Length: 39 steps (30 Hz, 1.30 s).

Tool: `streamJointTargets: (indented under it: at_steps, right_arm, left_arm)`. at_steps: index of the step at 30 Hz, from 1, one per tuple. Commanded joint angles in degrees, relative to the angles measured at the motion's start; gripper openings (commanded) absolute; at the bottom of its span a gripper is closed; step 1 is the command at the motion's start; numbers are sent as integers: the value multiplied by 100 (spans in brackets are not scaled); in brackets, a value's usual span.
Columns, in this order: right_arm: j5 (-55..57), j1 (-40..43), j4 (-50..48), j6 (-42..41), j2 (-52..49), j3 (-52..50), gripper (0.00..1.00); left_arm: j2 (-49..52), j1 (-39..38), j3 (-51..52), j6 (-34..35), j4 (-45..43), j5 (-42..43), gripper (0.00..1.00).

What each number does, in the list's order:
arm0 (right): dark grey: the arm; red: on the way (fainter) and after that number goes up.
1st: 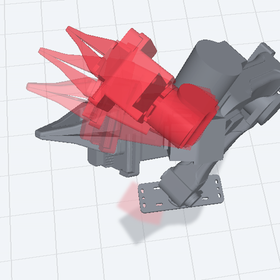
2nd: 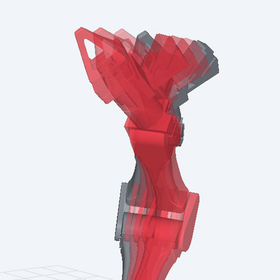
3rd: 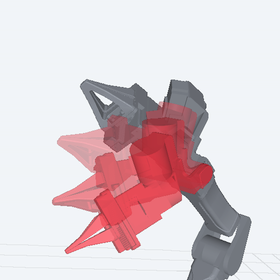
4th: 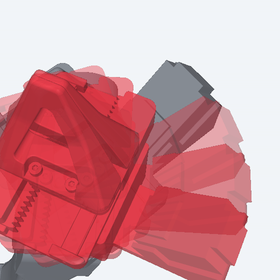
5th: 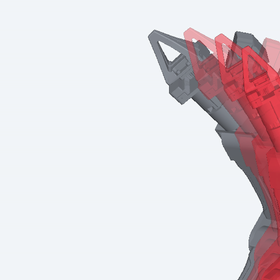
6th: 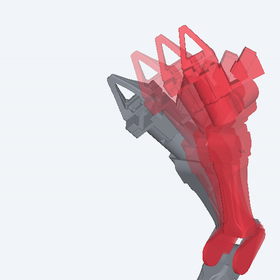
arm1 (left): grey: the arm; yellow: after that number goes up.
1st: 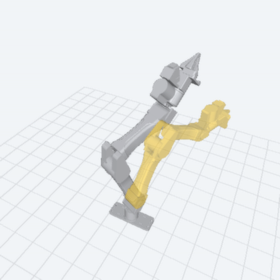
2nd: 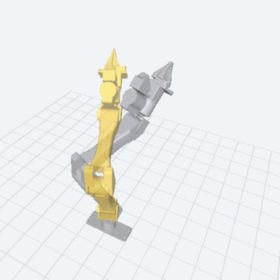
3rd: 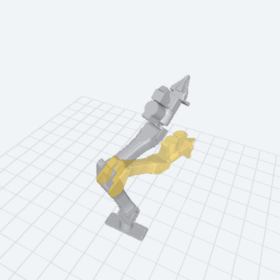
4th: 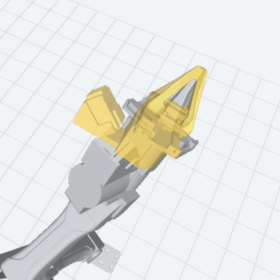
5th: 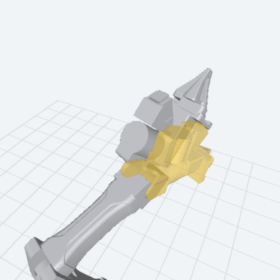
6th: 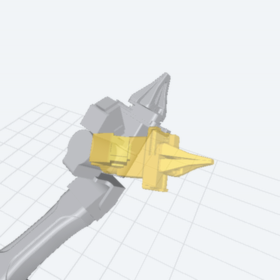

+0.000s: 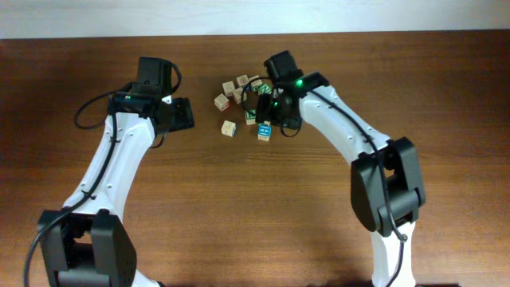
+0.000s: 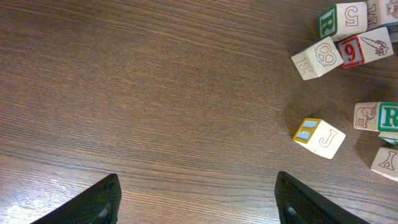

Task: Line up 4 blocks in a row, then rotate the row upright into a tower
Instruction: 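Move both grippers forward toward the block cluster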

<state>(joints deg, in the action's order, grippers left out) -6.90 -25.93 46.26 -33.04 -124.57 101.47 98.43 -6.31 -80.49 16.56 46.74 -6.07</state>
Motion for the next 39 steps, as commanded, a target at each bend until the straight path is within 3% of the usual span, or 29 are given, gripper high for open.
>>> streamJointTargets:
  at_steps: [1, 5, 9, 10, 15, 19, 24, 26, 29, 30, 32, 35, 39]
  right_arm:
    - [470, -271, -24, -339, -238, 107, 50]
    - [785, -424, -105, -350, -525, 103, 47]
    - [868, -422, -103, -352, -549, 103, 24]
    - [861, -413, 33, -352, -542, 127, 23]
    - [811, -170, 1718, -297, -479, 313, 17]
    - [758, -131, 2601, 389, -479, 310, 17]
    - [737, -50, 2380, 435, -479, 313, 34]
    - [164, 149, 2393, 763, -468, 398, 44]
    - [105, 317, 2693, 911, -468, 874, 47]
    - [-33, 319, 2726, 1176, -468, 1174, 47]
    - [-549, 310, 2177, 1294, -468, 1749, 49]
    - [39, 197, 966, 70, -629, 1766, 49]
    - [614, 35, 619, -673, -1082, 1757, 59]
  left_arm:
    - [35, 7, -79, 81, -15, -83, 77]
    - [35, 7, -79, 79, -13, -83, 78]
    - [35, 7, -79, 79, -11, -83, 79]
    - [35, 7, -79, 79, -11, -83, 80]
    - [35, 7, -76, 76, 9, 197, 82]
    - [35, -9, -79, 76, 74, 240, 82]
    - [35, -9, -79, 76, 74, 247, 82]
    - [35, -9, -79, 76, 87, 284, 82]
    - [35, -9, -79, 76, 92, 354, 82]
    - [35, -9, -79, 76, 87, 354, 86]
    - [35, -9, -79, 76, 66, 352, 90]
    - [35, -9, -79, 76, 52, 352, 94]
    - [35, -9, -79, 76, 66, 354, 94]
